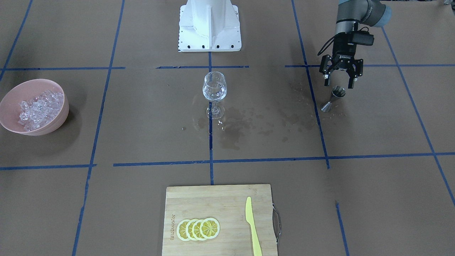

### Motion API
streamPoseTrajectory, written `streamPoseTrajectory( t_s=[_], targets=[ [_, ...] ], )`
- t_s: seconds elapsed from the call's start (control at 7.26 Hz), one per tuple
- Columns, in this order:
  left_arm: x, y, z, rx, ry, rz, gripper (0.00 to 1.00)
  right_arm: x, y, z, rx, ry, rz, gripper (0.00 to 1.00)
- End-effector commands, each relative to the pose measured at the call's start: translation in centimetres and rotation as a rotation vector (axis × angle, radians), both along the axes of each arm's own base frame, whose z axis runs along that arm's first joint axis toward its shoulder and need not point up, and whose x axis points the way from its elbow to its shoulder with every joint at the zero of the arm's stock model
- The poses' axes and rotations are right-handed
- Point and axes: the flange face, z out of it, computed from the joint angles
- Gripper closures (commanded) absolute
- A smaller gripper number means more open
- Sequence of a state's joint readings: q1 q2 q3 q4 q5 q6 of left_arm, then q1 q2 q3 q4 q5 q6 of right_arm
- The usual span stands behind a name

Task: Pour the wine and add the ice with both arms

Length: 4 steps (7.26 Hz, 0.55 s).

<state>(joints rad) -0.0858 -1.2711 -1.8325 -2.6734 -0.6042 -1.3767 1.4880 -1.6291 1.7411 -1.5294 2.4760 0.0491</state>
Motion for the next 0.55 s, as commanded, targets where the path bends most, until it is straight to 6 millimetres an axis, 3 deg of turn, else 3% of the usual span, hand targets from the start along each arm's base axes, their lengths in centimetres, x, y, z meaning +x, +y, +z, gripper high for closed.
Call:
streamPoseTrajectory(
  t_s=[0.0,0.41],
  targets=[
    [1.7,-0.2,1.1,0.034,-0.022,-0.054,0.0,0.0,0.0,0.0,0.0,0.0,0.0,0.0],
    [3.0,-0.6,2.4,0.062,-0.05,-0.103,0.01,0.0,0.0,-0.1,0.002,0.0,0.0,0.0]
  ],
)
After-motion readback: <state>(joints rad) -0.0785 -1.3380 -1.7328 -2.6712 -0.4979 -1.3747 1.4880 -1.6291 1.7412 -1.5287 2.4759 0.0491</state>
